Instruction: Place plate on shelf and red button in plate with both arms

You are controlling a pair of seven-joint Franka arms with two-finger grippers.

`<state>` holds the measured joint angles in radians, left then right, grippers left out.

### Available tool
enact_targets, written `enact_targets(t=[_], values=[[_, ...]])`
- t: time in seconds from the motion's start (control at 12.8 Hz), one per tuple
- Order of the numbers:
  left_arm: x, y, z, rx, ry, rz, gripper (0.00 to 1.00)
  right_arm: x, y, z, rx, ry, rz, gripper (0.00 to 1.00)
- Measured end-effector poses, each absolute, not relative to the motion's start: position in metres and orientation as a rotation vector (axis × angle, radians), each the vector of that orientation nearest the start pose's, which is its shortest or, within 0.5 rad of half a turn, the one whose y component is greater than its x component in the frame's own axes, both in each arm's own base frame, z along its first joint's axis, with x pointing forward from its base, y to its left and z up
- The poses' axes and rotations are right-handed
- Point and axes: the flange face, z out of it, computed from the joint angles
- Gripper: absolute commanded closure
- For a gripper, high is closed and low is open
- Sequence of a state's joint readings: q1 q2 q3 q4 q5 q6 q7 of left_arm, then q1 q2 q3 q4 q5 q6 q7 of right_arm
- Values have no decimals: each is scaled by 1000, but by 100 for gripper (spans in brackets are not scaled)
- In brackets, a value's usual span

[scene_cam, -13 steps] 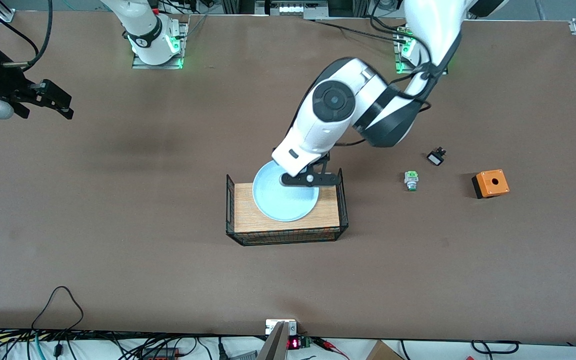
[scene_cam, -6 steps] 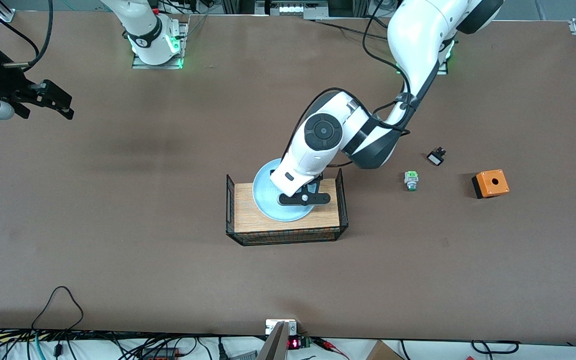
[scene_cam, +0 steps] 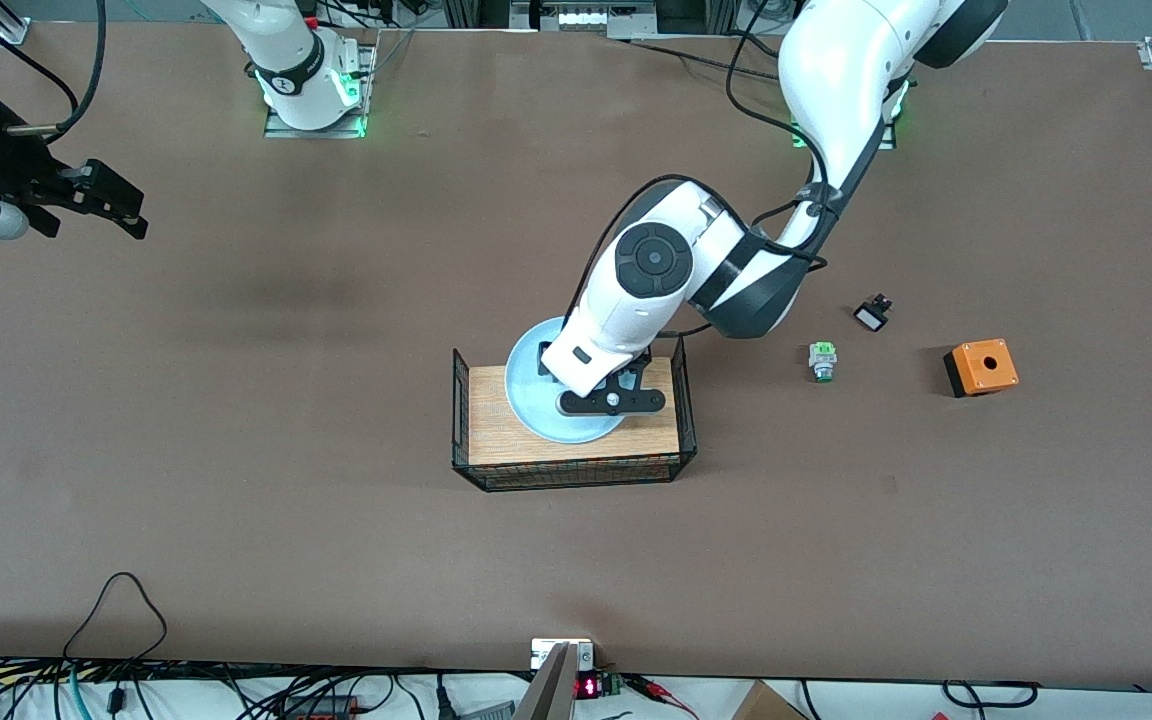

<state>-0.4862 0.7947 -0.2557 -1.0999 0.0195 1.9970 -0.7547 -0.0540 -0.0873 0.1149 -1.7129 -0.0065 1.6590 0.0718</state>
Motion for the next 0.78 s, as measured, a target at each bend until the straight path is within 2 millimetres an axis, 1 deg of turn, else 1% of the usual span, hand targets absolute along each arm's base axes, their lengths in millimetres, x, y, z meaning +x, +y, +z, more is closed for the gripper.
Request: enact_targets(t=[0.08, 0.16, 0.23, 0.31, 0.39, 0.55, 0.7, 0.78], values=[[607, -469, 381, -3320, -143, 56, 0, 533, 34, 612, -3155, 17, -54, 0], [602, -464, 401, -3298, -133, 83, 0, 533, 34, 612, -3155, 17, -54, 0], [597, -457, 424, -3279, -129, 98, 0, 533, 34, 612, -3155, 17, -53, 0], [594, -445, 448, -3259, -136, 109, 0, 533, 34, 612, -3155, 17, -53, 0], [591, -429, 471, -3233, -151, 130, 0, 533, 34, 612, -3155, 17, -53, 0], [585, -393, 506, -3173, -169, 197, 0, 533, 34, 612, -3155, 17, -54, 0], [587, -347, 530, -3128, -86, 271, 0, 533, 34, 612, -3155, 17, -54, 0], [591, -321, 538, -3111, -36, 309, 0, 533, 34, 612, -3155, 17, -54, 0]])
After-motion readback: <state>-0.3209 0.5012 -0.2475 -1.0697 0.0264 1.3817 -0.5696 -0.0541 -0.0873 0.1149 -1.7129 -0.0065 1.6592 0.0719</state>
